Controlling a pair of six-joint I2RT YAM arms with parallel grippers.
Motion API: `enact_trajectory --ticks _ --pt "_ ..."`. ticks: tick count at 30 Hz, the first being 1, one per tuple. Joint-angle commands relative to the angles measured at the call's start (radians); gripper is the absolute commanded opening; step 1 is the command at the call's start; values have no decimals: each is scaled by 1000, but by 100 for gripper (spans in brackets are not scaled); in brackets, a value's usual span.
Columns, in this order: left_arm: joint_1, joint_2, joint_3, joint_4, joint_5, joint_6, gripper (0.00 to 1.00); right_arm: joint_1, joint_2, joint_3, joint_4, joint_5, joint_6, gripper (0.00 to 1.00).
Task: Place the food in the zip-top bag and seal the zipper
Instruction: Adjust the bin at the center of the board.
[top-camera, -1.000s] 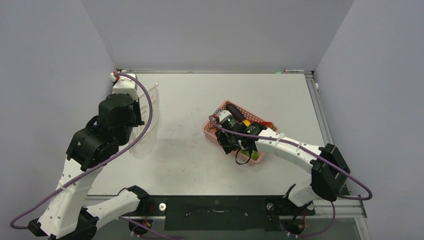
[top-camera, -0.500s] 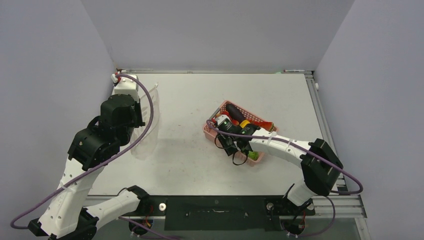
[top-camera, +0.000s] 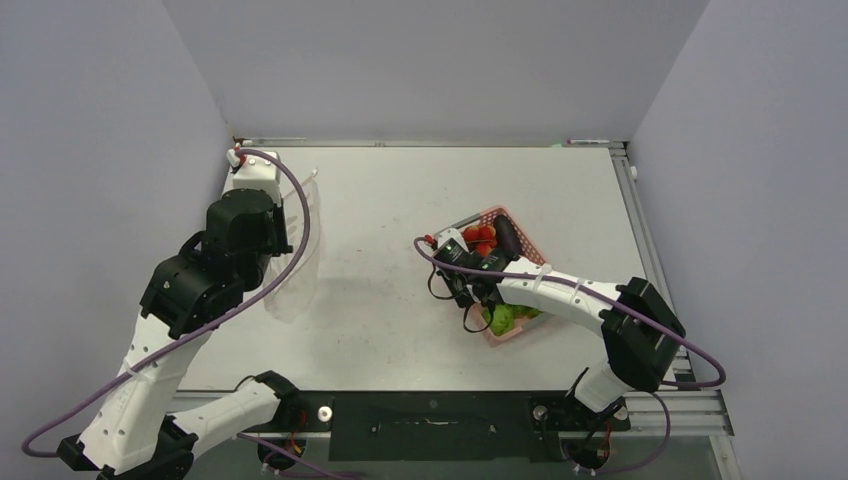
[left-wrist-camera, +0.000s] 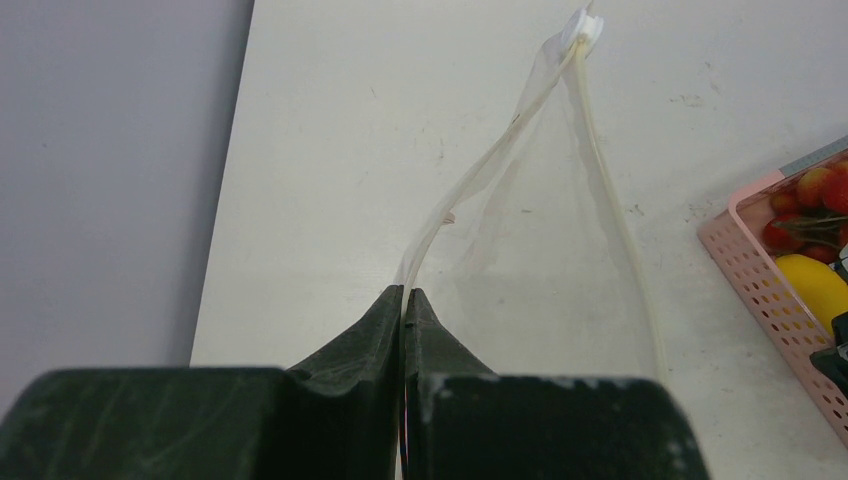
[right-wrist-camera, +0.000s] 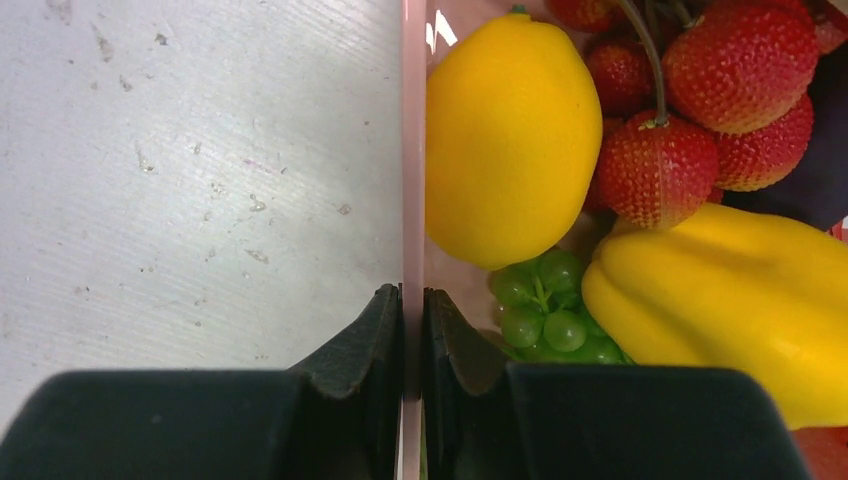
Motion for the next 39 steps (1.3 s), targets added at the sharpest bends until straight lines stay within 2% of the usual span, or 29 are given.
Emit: enact_trajectory --ticks 1,8,18,24,27,29,31,39 --pt "6 8 -6 33 11 -7 0 -2 -33 37 4 115 77 5" --pt "6 36 -6 41 -14 6 0 -54 -7 84 -24 160 182 5" --pt "1 112 7 49 -4 19 0 -134 24 60 19 160 233 5" --pt "-60 160 -35 78 -6 -28 0 -139 49 71 51 124 248 6" --pt "-106 185 -52 92 -23 -54 0 -139 45 83 51 116 246 15" --pt "-132 202 -57 95 -30 -71 0 -139 33 93 39 120 244 36" --pt "-152 217 -65 107 -28 -85 0 -139 8 99 31 124 244 47" --pt "-200 260 -86 151 12 -143 0 -139 -142 173 7 75 248 57"
